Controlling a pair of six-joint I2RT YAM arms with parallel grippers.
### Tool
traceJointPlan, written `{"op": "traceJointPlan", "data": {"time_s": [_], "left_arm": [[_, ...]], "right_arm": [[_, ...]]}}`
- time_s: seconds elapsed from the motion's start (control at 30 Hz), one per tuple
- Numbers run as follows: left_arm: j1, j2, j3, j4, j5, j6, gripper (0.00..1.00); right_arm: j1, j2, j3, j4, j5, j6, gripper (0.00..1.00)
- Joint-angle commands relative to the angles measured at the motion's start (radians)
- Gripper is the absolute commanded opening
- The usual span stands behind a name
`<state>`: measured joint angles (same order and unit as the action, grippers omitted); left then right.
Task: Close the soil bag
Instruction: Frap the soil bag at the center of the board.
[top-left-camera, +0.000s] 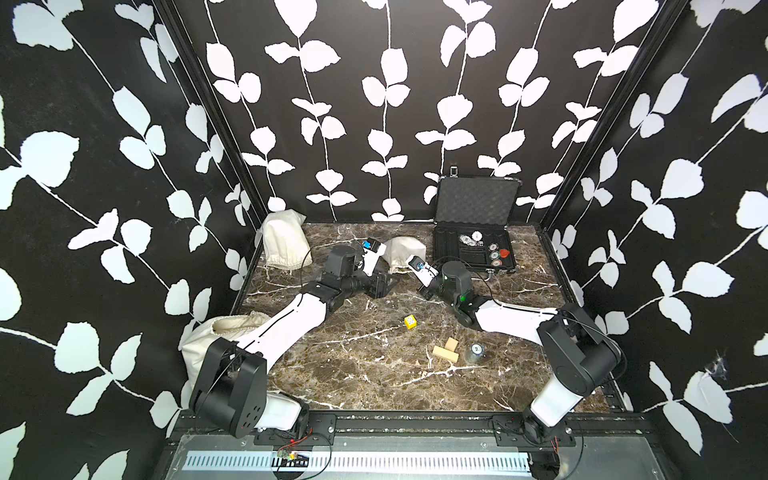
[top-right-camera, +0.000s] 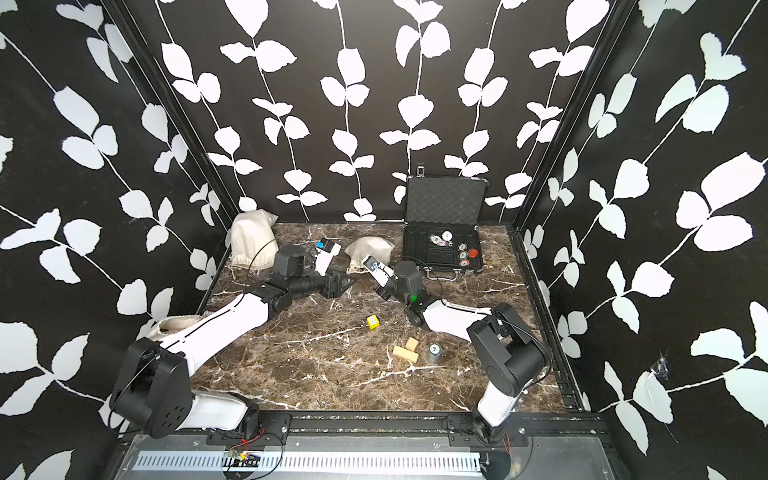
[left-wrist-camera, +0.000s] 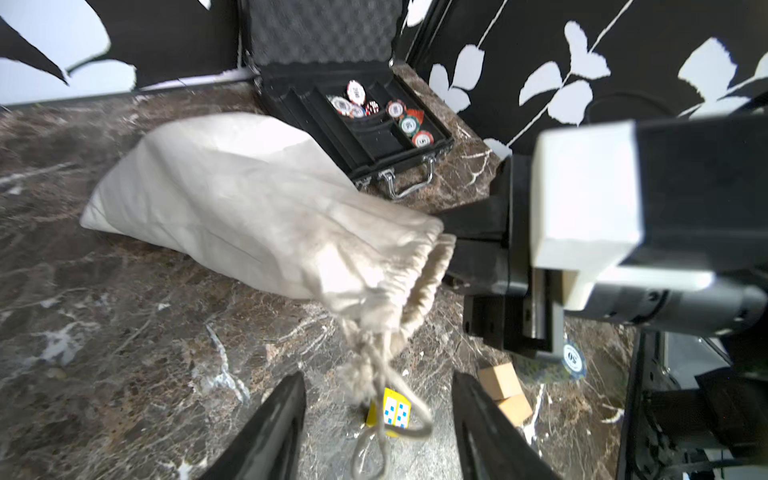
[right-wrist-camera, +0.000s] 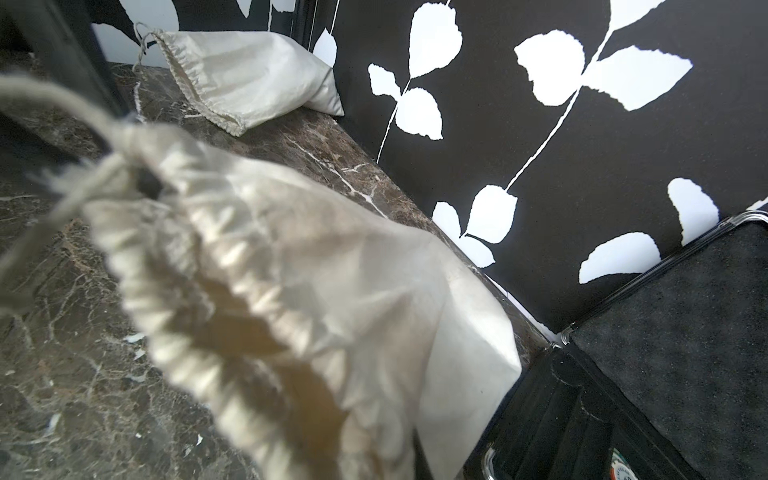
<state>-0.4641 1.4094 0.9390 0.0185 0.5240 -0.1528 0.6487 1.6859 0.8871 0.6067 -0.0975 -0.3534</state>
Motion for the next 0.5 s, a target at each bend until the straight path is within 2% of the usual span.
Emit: {"op": "traceJointPlan", "data": {"time_s": [0.0, 0.13, 0.23, 0.3, 0.33, 0.47], "left_arm": [[-0.004, 0.008, -0.008, 0.062, 0.052, 0.034, 0.56], [-0.004, 0.034, -0.003, 0.086, 0.096, 0.031, 0.44], [-0.004, 0.047, 0.017, 0.031, 0.068, 0.055, 0.24], [-0.004, 0.027, 0.018, -0.003, 0.013, 0.068, 0.03], [-0.004, 0.003, 0.013, -0.007, -0.007, 0.067, 0.0], [-0.004, -0.135, 0.022, -0.025, -0.137, 0.024, 0.0]], "right_arm": [[0.006, -0.033, 0.032, 0.015, -0.011, 0.019, 0.0], [0.006, -0.028, 0.036, 0.016, -0.013, 0.022, 0.0], [0.006, -0.027, 0.037, 0.027, -0.001, 0.022, 0.0], [0.005, -0.031, 0.034, 0.03, 0.024, 0.012, 0.0], [0.004, -0.032, 0.035, 0.029, 0.041, -0.001, 0.0], [-0.036, -0.027, 0.049, 0.013, 0.12, -0.001, 0.0]]}}
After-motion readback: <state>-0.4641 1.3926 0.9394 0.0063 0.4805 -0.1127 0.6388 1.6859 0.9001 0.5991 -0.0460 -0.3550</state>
